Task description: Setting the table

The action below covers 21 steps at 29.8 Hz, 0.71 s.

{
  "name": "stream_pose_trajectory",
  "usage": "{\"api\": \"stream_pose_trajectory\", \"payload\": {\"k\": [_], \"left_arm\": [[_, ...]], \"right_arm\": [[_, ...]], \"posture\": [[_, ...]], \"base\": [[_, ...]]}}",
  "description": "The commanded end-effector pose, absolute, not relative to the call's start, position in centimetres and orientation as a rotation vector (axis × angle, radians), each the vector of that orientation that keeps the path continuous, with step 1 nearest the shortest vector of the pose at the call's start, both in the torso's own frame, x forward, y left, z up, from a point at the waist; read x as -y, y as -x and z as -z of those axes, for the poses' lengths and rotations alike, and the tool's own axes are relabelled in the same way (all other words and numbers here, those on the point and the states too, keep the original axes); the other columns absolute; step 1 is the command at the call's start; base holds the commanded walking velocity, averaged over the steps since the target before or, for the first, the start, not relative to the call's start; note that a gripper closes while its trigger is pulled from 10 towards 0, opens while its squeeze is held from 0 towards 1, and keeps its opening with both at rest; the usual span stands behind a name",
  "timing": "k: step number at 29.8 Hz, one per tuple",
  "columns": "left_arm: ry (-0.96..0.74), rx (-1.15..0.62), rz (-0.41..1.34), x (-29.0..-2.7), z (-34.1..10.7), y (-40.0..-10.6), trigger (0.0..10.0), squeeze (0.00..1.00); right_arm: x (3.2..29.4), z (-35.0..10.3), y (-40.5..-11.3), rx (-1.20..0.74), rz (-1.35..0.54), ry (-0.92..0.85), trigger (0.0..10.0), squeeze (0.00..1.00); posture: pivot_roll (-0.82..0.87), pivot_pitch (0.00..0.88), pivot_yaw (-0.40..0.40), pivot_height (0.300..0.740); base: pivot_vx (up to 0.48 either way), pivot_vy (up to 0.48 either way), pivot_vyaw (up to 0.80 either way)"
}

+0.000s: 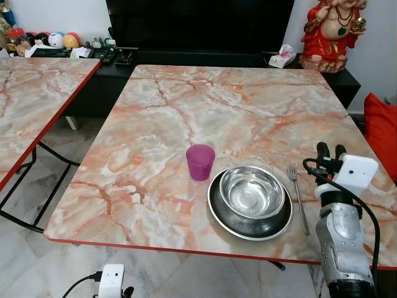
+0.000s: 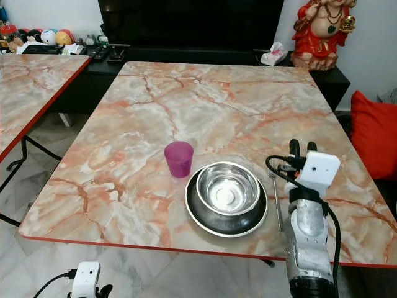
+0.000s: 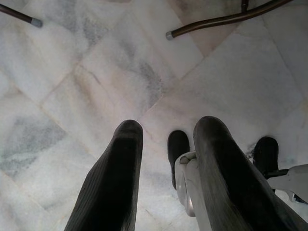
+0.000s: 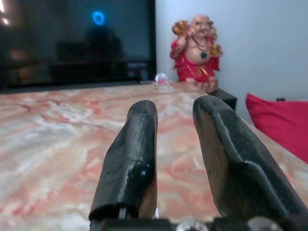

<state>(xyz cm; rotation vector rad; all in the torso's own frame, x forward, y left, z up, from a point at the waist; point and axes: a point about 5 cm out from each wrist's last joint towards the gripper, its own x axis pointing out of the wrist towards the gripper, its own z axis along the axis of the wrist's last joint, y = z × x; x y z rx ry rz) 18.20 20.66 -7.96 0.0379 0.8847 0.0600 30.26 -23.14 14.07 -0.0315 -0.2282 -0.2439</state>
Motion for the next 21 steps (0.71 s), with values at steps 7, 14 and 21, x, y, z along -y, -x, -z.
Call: {"api": "stream_pose_trajectory", "payload": {"k": [7, 14, 21], "left_arm": [[-0.045, -0.921, -0.066, -20.92, 8.44, -17.13, 10.0, 0.00], [-0.051, -0.927, -0.063, -20.84, 8.41, -17.30, 10.0, 0.00], [-0.053, -0.937, -0.067, -21.25, 8.48, -16.97, 10.0, 0.00]], "right_arm": [[22.54, -14.22, -30.32, 0.245, 0.227, 0.017, 10.0, 0.00], [22.73, -14.46, -30.34, 0.259, 0.228, 0.017, 10.0, 0.00], [22.60, -14.62, -30.41, 0.268, 0.230, 0.015, 10.0, 0.00]], "posture": [[0.03, 0.000, -0.012, 0.736], [0.02, 0.000, -0.005, 0.736], [0.03, 0.000, -0.005, 0.736]], "base": [[0.000, 0.173, 0.00], [0.000, 0.336, 0.00], [0.000, 0.397, 0.00]]}}
